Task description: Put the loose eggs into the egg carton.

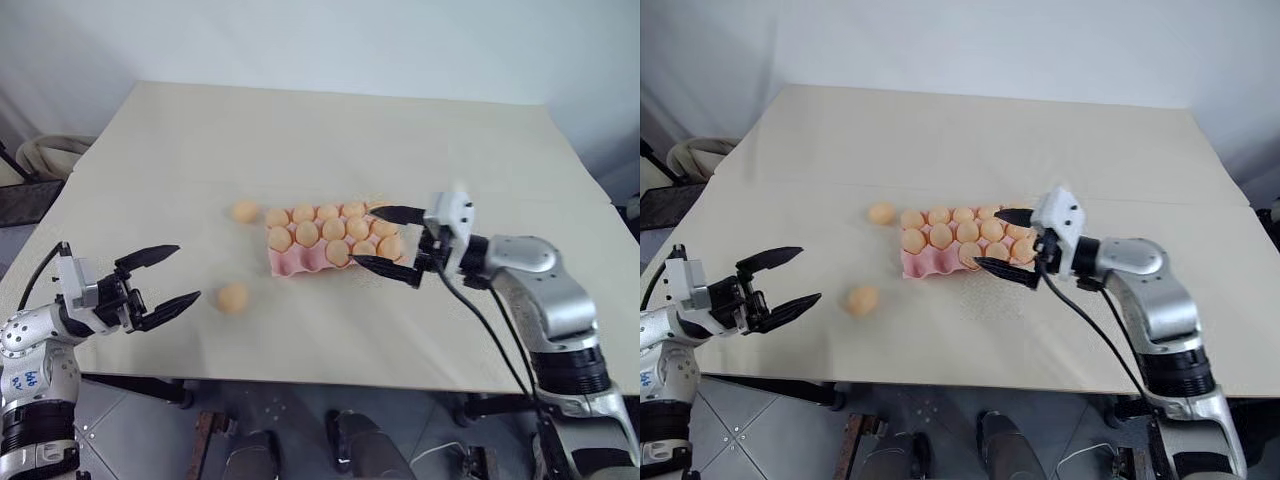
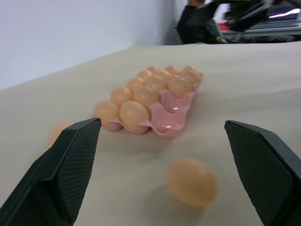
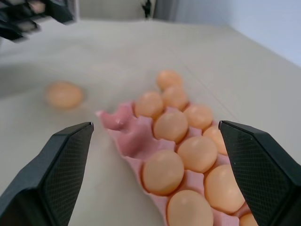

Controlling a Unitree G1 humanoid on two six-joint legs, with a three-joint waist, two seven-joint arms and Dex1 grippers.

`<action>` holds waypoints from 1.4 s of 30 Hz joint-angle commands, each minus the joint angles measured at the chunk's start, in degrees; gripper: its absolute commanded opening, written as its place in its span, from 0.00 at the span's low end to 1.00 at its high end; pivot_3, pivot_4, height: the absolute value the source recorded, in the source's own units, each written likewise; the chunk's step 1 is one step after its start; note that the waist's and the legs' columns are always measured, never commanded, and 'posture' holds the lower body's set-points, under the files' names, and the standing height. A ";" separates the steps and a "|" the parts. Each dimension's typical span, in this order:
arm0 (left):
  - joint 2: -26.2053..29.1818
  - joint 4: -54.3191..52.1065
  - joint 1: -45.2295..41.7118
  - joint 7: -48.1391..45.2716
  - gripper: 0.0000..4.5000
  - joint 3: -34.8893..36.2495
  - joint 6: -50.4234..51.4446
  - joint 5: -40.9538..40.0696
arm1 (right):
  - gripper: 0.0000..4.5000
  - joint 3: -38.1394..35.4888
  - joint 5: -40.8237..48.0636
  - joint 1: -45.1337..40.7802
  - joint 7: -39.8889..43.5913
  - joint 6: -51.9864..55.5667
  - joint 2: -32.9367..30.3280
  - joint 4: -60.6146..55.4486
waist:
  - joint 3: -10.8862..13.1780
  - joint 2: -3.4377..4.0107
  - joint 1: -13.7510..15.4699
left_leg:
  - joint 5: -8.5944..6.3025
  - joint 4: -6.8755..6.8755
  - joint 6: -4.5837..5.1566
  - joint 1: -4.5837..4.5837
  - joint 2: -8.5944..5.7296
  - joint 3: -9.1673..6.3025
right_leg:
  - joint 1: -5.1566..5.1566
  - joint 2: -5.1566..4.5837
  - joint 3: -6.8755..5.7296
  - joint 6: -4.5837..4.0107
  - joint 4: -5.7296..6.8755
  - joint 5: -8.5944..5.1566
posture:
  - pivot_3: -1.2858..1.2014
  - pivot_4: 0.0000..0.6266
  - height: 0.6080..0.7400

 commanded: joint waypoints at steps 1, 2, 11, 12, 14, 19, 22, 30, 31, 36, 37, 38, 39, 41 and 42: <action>0.00 -3.77 3.81 4.16 1.00 3.81 -0.47 0.10 | 0.99 -6.17 4.25 3.15 5.58 -2.92 -4.22 -0.47 | 0.01 0.01 -0.01 | 0.00 0.00 0.00 0.02 0.00 0.00 | 0.02 0.00 0.00 0.00 0.00 0.00 | 0.52 0.24 1.00; -0.19 -4.86 5.01 5.25 1.00 4.29 -0.42 0.16 | 0.99 -7.15 4.68 4.12 6.70 -3.48 -5.26 0.06 | 0.01 0.02 0.00 | 0.00 0.00 0.00 0.02 0.00 0.01 | 0.02 0.00 0.00 0.00 -0.02 0.00 | 0.52 0.24 1.00; -6.64 -24.85 20.88 23.93 1.00 6.62 4.34 2.81 | 0.99 -12.58 4.18 11.98 12.92 -7.31 -13.75 6.69 | 0.02 0.03 0.08 | -0.01 0.00 0.02 0.05 0.00 0.02 | 0.10 -0.02 0.06 0.03 -0.11 0.00 | 0.52 0.24 1.00; -8.13 -27.63 22.97 26.59 1.00 7.00 4.74 3.31 | 0.99 -13.41 4.77 12.92 13.84 -7.35 -14.37 7.03 | 0.02 0.04 0.11 | -0.01 0.01 0.02 0.04 0.00 0.01 | 0.10 -0.02 0.05 0.04 -0.11 0.00 | 0.52 0.24 1.00; -11.07 -32.36 26.35 32.77 1.00 8.58 6.52 3.51 | 0.99 -14.88 5.70 14.39 15.08 -7.33 -15.20 7.70 | 0.02 0.04 0.11 | 0.00 0.03 0.02 0.07 0.00 0.00 | 0.10 -0.01 0.04 0.04 -0.08 0.00 | 0.52 0.24 1.00; -17.69 -41.37 33.17 45.42 1.00 12.85 11.94 1.26 | 0.99 -15.37 6.21 16.18 16.36 -6.96 -16.15 9.55 | 0.02 0.04 -0.04 | 0.01 0.12 0.04 0.11 -0.02 0.04 | 0.16 0.12 0.16 0.08 -0.09 0.01 | 0.52 0.24 1.00; -18.81 -45.70 39.44 45.14 1.00 13.80 15.18 -1.92 | 0.99 -15.14 6.23 16.41 16.94 -6.62 -16.31 10.10 | 0.02 0.04 -0.07 | 0.03 0.20 0.07 0.12 -0.03 0.10 | 0.17 0.19 0.25 0.09 -0.15 0.00 | 0.52 0.24 1.00; -19.90 -51.31 48.41 40.83 1.00 11.21 14.77 -2.29 | 0.99 -13.92 5.57 15.58 17.59 -6.75 -16.21 11.16 | 0.03 0.03 -0.18 | 0.04 0.33 0.13 0.10 -0.12 0.17 | 0.25 0.22 0.44 -0.72 -0.52 -0.46 | 0.52 0.24 1.00; -19.86 -51.78 48.67 40.57 1.00 10.40 14.84 -1.63 | 0.99 -13.79 5.59 15.47 17.63 -6.65 -16.20 11.09 | 0.03 0.04 -0.22 | 0.03 0.36 0.13 0.09 -0.12 0.16 | 0.27 0.23 0.44 -0.71 -0.56 -0.46 | 0.52 0.24 1.00; -19.42 -51.45 46.01 43.24 1.00 5.28 16.37 3.62 | 0.99 -13.99 6.20 15.69 18.97 -6.37 -16.76 10.63 | 0.04 0.06 -0.71 | -0.10 0.37 0.30 0.09 -0.10 0.14 | 0.49 0.23 0.43 -0.64 -0.89 -0.43 | 0.52 0.24 1.00; -19.37 -51.16 45.35 43.41 1.00 4.46 16.25 4.40 | 0.99 -14.11 6.27 15.83 19.22 -6.36 -16.86 10.49 | 0.04 0.06 -0.75 | -0.14 0.37 0.35 0.09 -0.09 0.14 | 0.53 0.23 0.43 -0.62 -0.93 -0.43 | 0.52 0.24 1.00; -19.56 -50.79 44.31 44.36 1.00 2.82 16.81 5.72 | 0.99 -14.40 6.53 16.18 19.74 -6.41 -17.01 10.22 | 0.04 0.06 -0.74 | -0.18 0.36 0.39 0.08 -0.09 0.14 | 0.54 0.22 0.43 -0.60 -0.95 -0.44 | 0.52 0.24 1.00; -19.94 -50.13 42.94 45.47 1.00 1.42 17.09 7.04 | 0.99 -14.67 7.03 16.31 20.08 -6.32 -16.91 9.86 | 0.04 0.07 -0.72 | -0.20 0.36 0.41 0.08 -0.08 0.14 | 0.56 0.21 0.42 -0.57 -0.96 -0.44 | 0.52 0.24 1.00; -20.73 -47.04 38.74 47.62 1.00 -1.73 16.41 10.73 | 0.99 -15.20 7.84 17.35 20.97 -6.31 -17.06 8.64 | 0.03 0.09 -0.54 | -0.24 0.34 0.45 0.08 -0.08 0.15 | 0.58 0.17 0.41 -0.51 -0.95 -0.46 | 0.52 0.24 1.00; -20.95 -45.21 36.43 48.84 1.00 -3.02 16.09 12.78 | 0.99 -15.58 8.75 17.81 21.27 -6.71 -16.53 7.69 | 0.02 0.10 -0.20 | -0.24 0.33 0.45 0.09 -0.08 0.15 | 0.58 0.16 0.40 -0.49 -0.95 -0.46 | 0.52 0.24 1.00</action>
